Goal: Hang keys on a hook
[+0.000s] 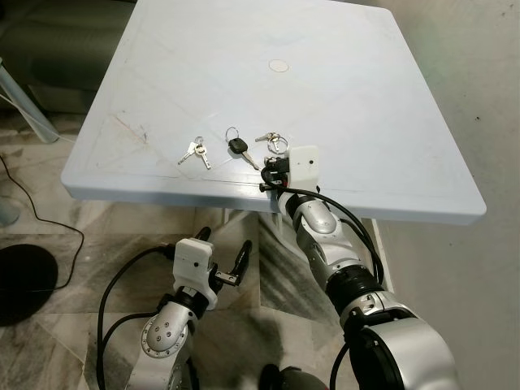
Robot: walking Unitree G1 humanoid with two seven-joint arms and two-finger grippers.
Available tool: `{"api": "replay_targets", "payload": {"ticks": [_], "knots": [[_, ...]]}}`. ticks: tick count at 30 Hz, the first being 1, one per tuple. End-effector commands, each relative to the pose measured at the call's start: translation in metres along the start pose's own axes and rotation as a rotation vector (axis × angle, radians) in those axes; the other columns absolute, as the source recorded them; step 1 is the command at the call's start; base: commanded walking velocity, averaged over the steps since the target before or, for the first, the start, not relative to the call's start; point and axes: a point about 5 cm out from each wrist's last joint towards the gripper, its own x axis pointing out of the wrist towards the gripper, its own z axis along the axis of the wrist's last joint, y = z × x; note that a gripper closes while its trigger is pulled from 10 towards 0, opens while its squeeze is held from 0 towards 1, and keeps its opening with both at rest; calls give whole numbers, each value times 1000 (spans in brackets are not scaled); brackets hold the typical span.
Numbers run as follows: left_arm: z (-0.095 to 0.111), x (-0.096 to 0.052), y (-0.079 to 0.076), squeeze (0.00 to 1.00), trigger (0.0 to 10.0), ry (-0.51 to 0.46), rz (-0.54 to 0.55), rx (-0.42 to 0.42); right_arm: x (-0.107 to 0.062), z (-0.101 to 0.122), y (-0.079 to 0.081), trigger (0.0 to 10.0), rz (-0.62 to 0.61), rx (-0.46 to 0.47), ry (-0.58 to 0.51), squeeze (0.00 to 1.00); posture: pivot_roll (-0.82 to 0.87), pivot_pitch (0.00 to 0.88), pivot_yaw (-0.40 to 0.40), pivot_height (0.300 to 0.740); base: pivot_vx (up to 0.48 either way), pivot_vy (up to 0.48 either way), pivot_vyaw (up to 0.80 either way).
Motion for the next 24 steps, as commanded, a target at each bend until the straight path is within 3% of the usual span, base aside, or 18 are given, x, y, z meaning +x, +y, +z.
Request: {"api": "replay_targets", "payload": {"ticks": [1, 2, 3, 4, 17, 18, 19, 20, 21, 22, 23, 24], "knots": [[0, -2, -2, 0, 10000, 6, -3, -8, 0, -2, -1, 9725, -4, 0, 10, 0, 157, 236, -121, 740, 0, 0, 0], [0, -2, -2, 0, 10000, 5, -3, -7, 0, -2, -1, 4941, -9, -6, 8, 0, 157, 236, -121, 740, 0, 0, 0], [0, -2, -2, 0, 10000, 5, -2, -7, 0, -2, -2, 4941, -12, -12, 8, 0, 157, 236, -121, 740, 0, 0, 0], [0, -2, -2, 0, 10000, 5, -2, -8, 0, -2, -2, 0, -16, -5, 8, 0, 159, 233, -122, 740, 0, 0, 0], [0, 1, -2, 0, 10000, 3, -10, -10, -1, 2, -9, 0, -32, -12, -25, 0, 152, 222, -119, 740, 0, 0, 0], [1, 4, -2, 0, 10000, -2, -11, -10, -2, 9, -13, 1804, -15, -5, -82, 0, 147, 215, -117, 740, 0, 0, 0], [2, 5, -1, 0, 10000, -4, -11, -10, -3, 11, -14, 2784, -4, 8, -108, 0, 145, 213, -117, 740, 0, 0, 0], [2, 6, -1, 0, 10000, -7, -12, -8, -5, 14, -14, 902, 37, 54, -135, 0, 145, 213, -117, 740, 0, 0, 0], [3, 8, -1, 0, 10000, -12, -13, -8, -7, 17, -15, 1529, 88, 76, -178, 0, 141, 202, -114, 740, 0, 0, 0], [4, 9, -1, 0, 10000, -16, -14, -7, -10, 20, -15, 1529, 122, 86, -210, 0, 141, 202, -114, 740, 0, 0, 0], [5, 11, 0, 0, 10000, -19, -14, -7, -13, 21, -16, 10000, 166, 92, -241, 0, 137, 195, -112, 740, 0, 0, 0], [6, 12, 0, 0, 10000, -19, -14, -6, -15, 21, -17, 10000, 180, 97, -246, 0, 137, 195, -112, 740, 0, 0, 0]]}}
